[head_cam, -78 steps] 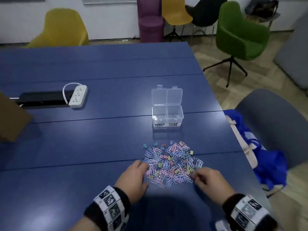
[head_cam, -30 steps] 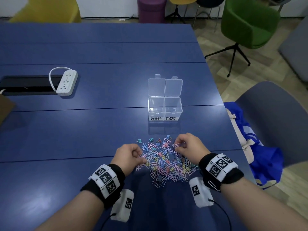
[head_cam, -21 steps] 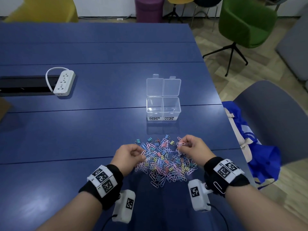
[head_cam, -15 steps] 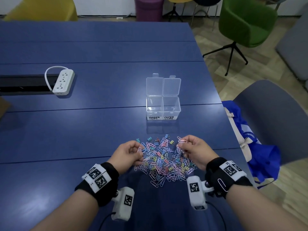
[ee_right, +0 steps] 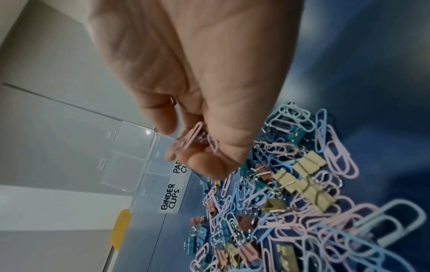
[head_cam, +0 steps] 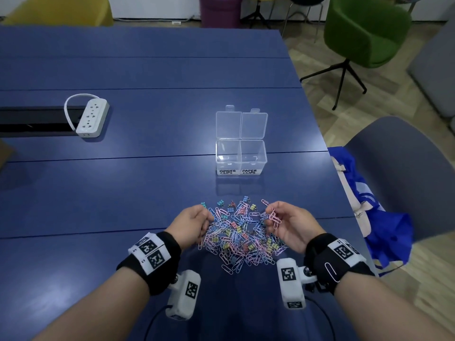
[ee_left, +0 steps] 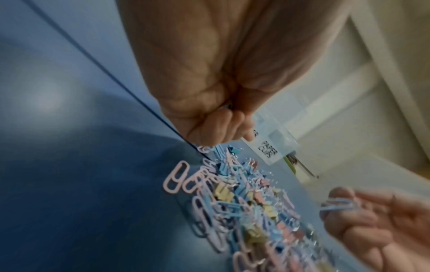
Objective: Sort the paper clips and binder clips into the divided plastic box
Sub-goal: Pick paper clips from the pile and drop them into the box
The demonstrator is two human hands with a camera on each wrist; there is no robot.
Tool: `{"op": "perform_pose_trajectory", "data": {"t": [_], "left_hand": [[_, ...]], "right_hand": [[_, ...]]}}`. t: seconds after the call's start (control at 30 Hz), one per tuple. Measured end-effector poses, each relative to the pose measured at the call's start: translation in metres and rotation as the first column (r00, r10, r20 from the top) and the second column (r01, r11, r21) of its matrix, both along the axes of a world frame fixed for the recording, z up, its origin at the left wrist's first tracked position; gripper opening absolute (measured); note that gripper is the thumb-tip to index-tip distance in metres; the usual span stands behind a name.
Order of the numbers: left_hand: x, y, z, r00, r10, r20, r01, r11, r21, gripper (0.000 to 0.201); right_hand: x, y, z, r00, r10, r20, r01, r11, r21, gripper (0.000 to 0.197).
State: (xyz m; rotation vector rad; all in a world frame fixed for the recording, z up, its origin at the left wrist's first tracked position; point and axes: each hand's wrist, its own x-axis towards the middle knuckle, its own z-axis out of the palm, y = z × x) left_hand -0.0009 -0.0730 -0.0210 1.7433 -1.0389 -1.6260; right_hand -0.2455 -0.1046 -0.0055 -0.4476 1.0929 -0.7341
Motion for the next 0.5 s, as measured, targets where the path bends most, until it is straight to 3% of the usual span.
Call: {"op": "perform_pose_trajectory", "data": {"t": [0.07, 0.17, 0.23, 0.27, 0.4, 0.5], "left_hand": [[-0.001, -0.001, 0.002, 0.958, -0.159, 0.239, 0.183, 0.980, -0.083, 0.029], [-0.005, 0.001, 0.009, 0.789, -0.342, 0.511, 0.444, 0.892, -0.088, 0.005], [-0.007, 0.001, 0.013, 0.634, -0.429, 0.643, 0.584, 0.811, -0.035, 0.023], [-0.008, 0.000, 0.014, 0.595, -0.445, 0.669, 0.612, 0.791, -0.019, 0.032], [-0.009, -0.008, 0.017, 0.577, -0.458, 0.676, 0.630, 0.777, -0.012, 0.044], [-0.011, -0.010, 0.017, 0.545, -0.477, 0.690, 0.659, 0.752, 0.000, 0.043]], "right_hand": [[0.000, 0.002, 0.000, 1.000, -0.001, -0.007, 0.001, 1.000, 0.019, 0.023], [-0.001, 0.004, -0.002, 0.994, 0.064, -0.084, -0.062, 0.998, 0.024, 0.025], [-0.002, 0.008, -0.001, 0.989, 0.095, -0.113, -0.093, 0.995, 0.023, 0.025], [-0.002, 0.009, 0.000, 0.989, 0.098, -0.114, -0.096, 0.995, 0.023, 0.025], [-0.004, 0.014, 0.000, 0.997, 0.035, -0.063, -0.033, 0.999, 0.031, 0.028], [-0.005, 0.018, -0.004, 0.990, 0.053, -0.132, -0.055, 0.998, -0.009, 0.026]]}}
